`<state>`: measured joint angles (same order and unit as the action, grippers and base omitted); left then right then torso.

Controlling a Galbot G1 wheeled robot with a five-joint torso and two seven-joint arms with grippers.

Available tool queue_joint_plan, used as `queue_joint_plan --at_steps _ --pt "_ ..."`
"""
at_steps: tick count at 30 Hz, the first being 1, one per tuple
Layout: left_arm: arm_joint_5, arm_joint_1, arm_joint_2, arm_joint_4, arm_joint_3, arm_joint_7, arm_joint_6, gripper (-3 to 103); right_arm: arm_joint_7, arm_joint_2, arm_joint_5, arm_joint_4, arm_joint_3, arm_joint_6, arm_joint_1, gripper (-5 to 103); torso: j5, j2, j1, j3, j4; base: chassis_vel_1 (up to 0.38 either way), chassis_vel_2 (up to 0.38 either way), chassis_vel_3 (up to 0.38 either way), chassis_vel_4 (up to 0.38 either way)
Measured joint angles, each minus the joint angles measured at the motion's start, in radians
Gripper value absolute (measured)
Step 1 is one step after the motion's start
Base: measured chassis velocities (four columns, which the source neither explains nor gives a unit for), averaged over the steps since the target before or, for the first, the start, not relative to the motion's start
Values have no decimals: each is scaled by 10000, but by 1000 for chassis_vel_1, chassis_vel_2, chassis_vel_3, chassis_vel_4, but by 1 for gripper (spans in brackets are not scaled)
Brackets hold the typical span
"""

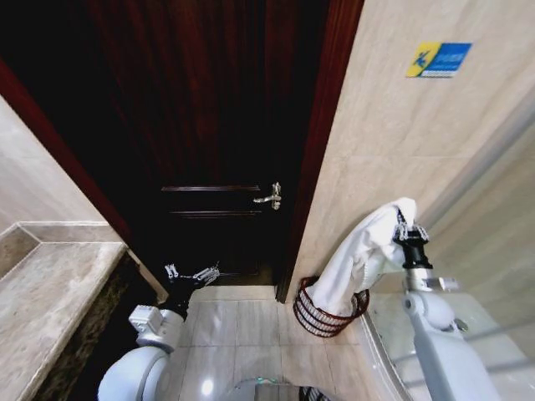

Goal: Discard the used towel into the hamper.

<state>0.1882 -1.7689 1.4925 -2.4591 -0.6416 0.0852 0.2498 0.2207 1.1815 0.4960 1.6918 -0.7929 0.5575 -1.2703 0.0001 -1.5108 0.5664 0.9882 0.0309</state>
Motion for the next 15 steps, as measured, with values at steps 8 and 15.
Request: queue_joint_plan --at_steps 8,15 --pt "0 -4 0 0 0 0 0 100 -111 387 -246 -356 -94 129 -213 10 -3 -7 -19 -5 2 14 -10 -24 13" --pt "0 -2 0 0 0 0 0 100 -148 679 -425 -995 -27 111 -298 10 0 -6 -12 -3 1 0 0 0 0"
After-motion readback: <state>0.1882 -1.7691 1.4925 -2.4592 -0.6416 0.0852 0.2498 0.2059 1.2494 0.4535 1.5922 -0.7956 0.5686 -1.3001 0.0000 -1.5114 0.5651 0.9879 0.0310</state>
